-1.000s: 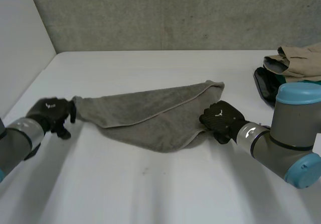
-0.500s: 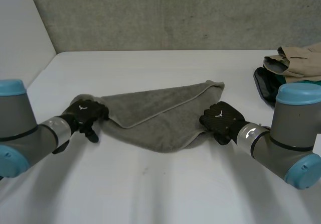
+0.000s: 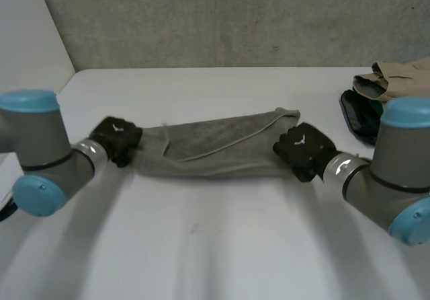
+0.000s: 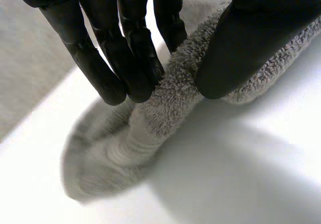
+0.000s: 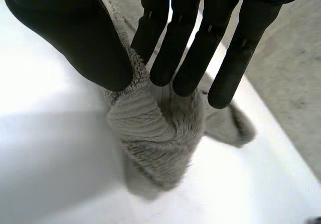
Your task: Fold the laundry.
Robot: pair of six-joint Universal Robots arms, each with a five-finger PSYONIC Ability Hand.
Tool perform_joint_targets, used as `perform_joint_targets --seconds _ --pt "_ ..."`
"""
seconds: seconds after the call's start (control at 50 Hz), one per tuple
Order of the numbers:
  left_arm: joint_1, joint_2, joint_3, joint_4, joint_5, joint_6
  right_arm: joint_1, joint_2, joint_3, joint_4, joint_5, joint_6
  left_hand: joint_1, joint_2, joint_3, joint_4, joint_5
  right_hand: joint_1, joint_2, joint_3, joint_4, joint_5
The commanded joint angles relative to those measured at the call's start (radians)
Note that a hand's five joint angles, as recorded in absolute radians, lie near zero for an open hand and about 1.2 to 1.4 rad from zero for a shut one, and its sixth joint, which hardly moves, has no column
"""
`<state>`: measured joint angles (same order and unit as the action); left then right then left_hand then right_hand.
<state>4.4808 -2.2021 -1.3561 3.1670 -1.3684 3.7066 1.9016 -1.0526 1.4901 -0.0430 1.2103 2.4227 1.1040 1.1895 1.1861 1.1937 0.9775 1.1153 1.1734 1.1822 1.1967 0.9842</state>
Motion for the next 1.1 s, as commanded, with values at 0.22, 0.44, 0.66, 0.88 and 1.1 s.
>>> perform_joint_targets --seconds 0.22,0.44,0.66,0.88,1.1 --pt "0.023 0.504 0.005 -0.373 0.002 -0.191 -0.029 -0.275 -0.293 0.526 0.069 -0.016 0.292 0.207 0.21 0.203 0.244 0.281 0.223 0.214 0.2 0.238" --pt "0.0 0.093 0.289 -0.489 -0.041 -0.131 -0.006 0.078 -0.512 0.484 0.141 -0.019 0.292 0.207 0.21 0.203 0.244 0.281 0.223 0.214 0.2 0.238" --pt "-0.017 0.195 0.589 -0.132 -0.02 -0.261 0.002 0.071 -0.705 -0.068 0.166 0.097 0.292 0.207 0.21 0.203 0.244 0.281 0.223 0.214 0.2 0.238" --pt "0.023 0.331 0.378 0.068 0.009 -0.465 -0.007 -0.158 -0.383 -0.413 0.009 0.226 0.292 0.207 0.21 0.203 0.244 0.281 0.223 0.214 0.2 0.238" --pt "0.058 0.142 0.069 0.021 0.014 -0.372 -0.004 -0.078 -0.047 -0.33 -0.084 0.093 0.292 0.207 0.21 0.203 0.244 0.281 0.223 0.214 0.2 0.238"
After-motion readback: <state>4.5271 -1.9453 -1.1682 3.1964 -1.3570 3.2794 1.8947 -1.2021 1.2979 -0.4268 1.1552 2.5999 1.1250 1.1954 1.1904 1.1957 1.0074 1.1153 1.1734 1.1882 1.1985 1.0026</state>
